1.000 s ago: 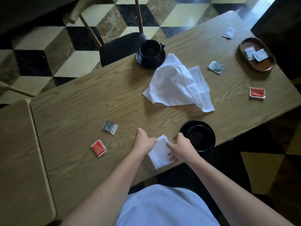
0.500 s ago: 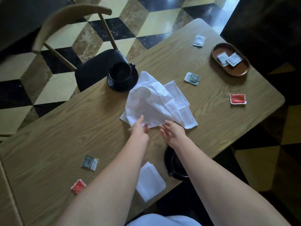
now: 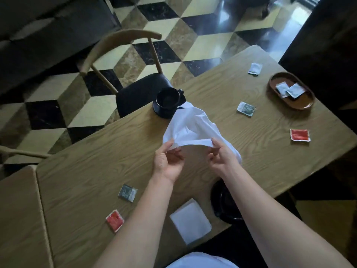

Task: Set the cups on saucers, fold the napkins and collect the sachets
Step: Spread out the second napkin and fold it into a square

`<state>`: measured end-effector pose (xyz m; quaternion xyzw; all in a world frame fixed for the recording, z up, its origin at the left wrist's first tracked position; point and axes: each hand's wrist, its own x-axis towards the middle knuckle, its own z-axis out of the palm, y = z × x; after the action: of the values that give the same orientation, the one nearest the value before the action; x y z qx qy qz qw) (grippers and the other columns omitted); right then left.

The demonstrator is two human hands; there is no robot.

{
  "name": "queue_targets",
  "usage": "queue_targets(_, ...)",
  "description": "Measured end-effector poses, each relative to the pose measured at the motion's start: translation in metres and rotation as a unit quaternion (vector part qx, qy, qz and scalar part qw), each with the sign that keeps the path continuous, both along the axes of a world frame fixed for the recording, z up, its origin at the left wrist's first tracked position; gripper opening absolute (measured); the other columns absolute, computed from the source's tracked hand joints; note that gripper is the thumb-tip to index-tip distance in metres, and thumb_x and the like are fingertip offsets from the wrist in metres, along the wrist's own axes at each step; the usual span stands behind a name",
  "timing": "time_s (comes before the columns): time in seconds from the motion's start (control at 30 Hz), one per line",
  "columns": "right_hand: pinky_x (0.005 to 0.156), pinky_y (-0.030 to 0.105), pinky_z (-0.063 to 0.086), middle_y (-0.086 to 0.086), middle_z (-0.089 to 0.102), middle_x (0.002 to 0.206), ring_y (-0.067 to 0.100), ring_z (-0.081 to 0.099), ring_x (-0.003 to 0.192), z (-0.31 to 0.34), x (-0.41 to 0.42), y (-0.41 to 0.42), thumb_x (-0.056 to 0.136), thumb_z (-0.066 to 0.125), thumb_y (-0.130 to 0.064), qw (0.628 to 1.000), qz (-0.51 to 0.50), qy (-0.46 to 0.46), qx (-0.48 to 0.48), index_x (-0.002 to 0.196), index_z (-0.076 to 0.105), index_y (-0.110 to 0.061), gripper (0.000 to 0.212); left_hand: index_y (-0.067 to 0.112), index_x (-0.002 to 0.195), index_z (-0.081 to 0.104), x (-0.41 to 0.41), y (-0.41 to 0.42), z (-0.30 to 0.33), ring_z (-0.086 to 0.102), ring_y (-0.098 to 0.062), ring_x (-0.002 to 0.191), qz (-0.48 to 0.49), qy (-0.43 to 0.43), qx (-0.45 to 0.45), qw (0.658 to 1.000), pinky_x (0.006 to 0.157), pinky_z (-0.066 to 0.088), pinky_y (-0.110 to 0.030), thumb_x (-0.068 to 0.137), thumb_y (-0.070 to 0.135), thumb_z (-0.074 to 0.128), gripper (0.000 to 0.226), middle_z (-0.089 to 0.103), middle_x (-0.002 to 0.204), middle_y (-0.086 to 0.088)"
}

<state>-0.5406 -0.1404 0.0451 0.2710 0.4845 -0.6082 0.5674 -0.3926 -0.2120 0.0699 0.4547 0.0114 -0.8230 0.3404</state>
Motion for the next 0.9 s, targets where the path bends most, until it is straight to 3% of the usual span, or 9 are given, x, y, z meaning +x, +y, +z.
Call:
queue_targets(0.07, 0.036, 0.014, 0.034, -0.001, 0.055, 0.059, 0.007, 0.051, 0.043, 0.024, 0.009, -0.008, 0.092, 0.065, -0.019, 0.997, 0.046, 0.017, -0.054, 0.080, 0.058, -0.016, 0.014, 0.015, 0.073, 0.059, 0.026, -0.005, 0.022, 0.047, -0.011, 0.051, 0.029, 0.033, -0.036, 0.998, 0.050, 0.035, -0.022, 0.071, 0.000, 0.068, 0.017, 0.043, 0.057, 0.003)
queue_targets(0.17, 0.040, 0.013, 0.037, -0.005, 0.052, 0.057, 0.005, 0.048, 0.044, 0.063, 0.036, -0.021, 0.090, 0.062, -0.017, 0.984, 0.074, 0.003, -0.159, 0.085, 0.055, -0.016, 0.009, 0.016, 0.070, 0.062, 0.077, -0.012, 0.053, 0.044, -0.010, 0.051, 0.077, 0.083, -0.074, 0.991, 0.055, 0.032, -0.022, 0.082, 0.010, 0.064, 0.013, 0.041, 0.055, 0.006)
queue_targets(0.27, 0.046, 0.015, 0.041, -0.003, 0.053, 0.059, 0.008, 0.052, 0.050, 0.102, 0.073, -0.033, 0.093, 0.061, -0.021, 0.976, 0.073, 0.028, -0.205, 0.085, 0.055, -0.014, 0.012, 0.017, 0.061, 0.055, 0.137, -0.020, 0.084, 0.048, -0.012, 0.051, 0.126, 0.117, -0.108, 0.979, 0.061, 0.030, -0.022, 0.096, 0.028, 0.054, 0.037, 0.048, 0.053, 0.003)
queue_targets(0.4, 0.050, 0.022, 0.043, 0.001, 0.058, 0.066, 0.014, 0.056, 0.055, 0.139, 0.122, -0.044, 0.098, 0.058, -0.035, 0.955, 0.132, 0.118, -0.238, 0.090, 0.056, -0.016, 0.020, 0.014, 0.063, 0.055, 0.224, -0.024, 0.117, 0.054, -0.017, 0.052, 0.166, 0.099, -0.174, 0.966, 0.058, 0.037, -0.025, 0.101, 0.042, 0.044, 0.048, 0.053, 0.056, -0.003)
queue_targets(0.5, 0.048, 0.022, 0.048, 0.000, 0.062, 0.064, 0.012, 0.059, 0.053, 0.145, 0.153, -0.052, 0.098, 0.055, -0.032, 0.940, 0.188, 0.160, -0.235, 0.090, 0.059, -0.016, 0.018, 0.011, 0.066, 0.058, 0.282, -0.033, 0.129, 0.055, -0.018, 0.053, 0.170, 0.053, -0.182, 0.967, 0.053, 0.040, -0.026, 0.102, 0.041, 0.039, 0.051, 0.055, 0.060, -0.006)
queue_targets(0.67, 0.050, 0.021, 0.051, 0.004, 0.063, 0.075, 0.011, 0.063, 0.056, 0.163, 0.186, -0.103, 0.091, 0.066, -0.015, 0.921, 0.253, 0.255, -0.150, 0.087, 0.060, -0.014, 0.007, 0.005, 0.085, 0.056, 0.342, -0.079, 0.144, 0.060, -0.022, 0.063, 0.090, -0.182, -0.161, 0.966, 0.045, 0.049, -0.022, 0.100, 0.023, 0.045, 0.026, 0.061, 0.080, -0.014)
queue_targets(0.77, 0.054, 0.022, 0.053, 0.006, 0.067, 0.070, 0.013, 0.065, 0.053, 0.181, 0.200, -0.136, 0.089, 0.070, -0.015, 0.927, 0.225, 0.248, -0.171, 0.089, 0.063, -0.012, 0.008, 0.002, 0.102, 0.056, 0.365, -0.102, 0.156, 0.067, -0.030, 0.077, 0.078, -0.221, -0.186, 0.954, 0.053, 0.057, -0.028, 0.099, 0.026, 0.048, 0.025, 0.064, 0.097, -0.020)
queue_targets(0.9, 0.054, 0.022, 0.054, 0.006, 0.070, 0.065, 0.013, 0.067, 0.051, 0.206, 0.218, -0.159, 0.090, 0.071, -0.019, 0.919, 0.201, 0.250, -0.228, 0.096, 0.064, -0.011, 0.011, 0.011, 0.103, 0.059, 0.382, -0.118, 0.181, 0.068, -0.027, 0.100, 0.127, -0.246, -0.254, 0.927, 0.068, 0.060, -0.035, 0.092, 0.032, 0.056, 0.024, 0.063, 0.111, -0.014)
